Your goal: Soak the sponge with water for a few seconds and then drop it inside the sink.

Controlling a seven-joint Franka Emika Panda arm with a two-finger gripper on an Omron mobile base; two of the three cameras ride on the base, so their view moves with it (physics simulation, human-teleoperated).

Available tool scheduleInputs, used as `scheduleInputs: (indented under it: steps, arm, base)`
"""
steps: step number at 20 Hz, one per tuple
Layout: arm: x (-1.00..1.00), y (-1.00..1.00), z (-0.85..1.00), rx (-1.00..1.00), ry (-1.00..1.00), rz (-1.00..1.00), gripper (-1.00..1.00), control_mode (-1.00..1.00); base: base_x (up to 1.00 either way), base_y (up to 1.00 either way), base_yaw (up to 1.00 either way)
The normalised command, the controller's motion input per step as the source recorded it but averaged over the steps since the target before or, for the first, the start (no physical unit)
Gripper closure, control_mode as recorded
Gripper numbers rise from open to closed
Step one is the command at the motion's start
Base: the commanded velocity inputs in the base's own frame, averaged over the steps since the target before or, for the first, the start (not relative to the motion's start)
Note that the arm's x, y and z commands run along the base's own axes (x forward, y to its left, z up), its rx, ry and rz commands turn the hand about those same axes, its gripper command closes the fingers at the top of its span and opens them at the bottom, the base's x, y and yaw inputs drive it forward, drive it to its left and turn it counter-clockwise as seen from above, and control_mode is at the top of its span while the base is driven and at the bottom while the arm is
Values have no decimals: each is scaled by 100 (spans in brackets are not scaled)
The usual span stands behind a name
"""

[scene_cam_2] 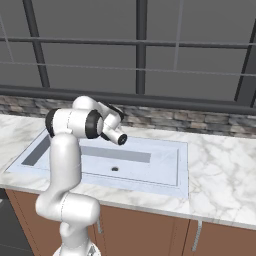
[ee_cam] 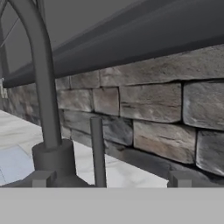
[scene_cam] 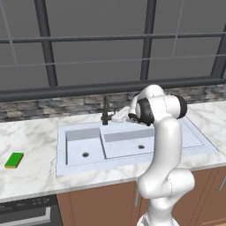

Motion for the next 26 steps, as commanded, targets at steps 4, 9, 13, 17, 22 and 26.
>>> scheduleInputs:
  steps: [4,9,13,17,22,26]
  arm:
    - [-8,0,22,0,0,0,-100,-100]
    - [9,0,0,0,0,0,-100,-100]
    - [19,0,0,0,0,-4,-100,-100]
    - [20,0,-3,0,0,-7,-100,-100]
    - [9,0,-12,0,0,-7,-100,-100]
    - [0,0,-19,0,0,-5,-100,-100]
  base:
    - [0,0,0]
    - [0,0,0]
    - [0,0,0]
    - [0,0,0]
    - [0,0,0]
    - [0,0,0]
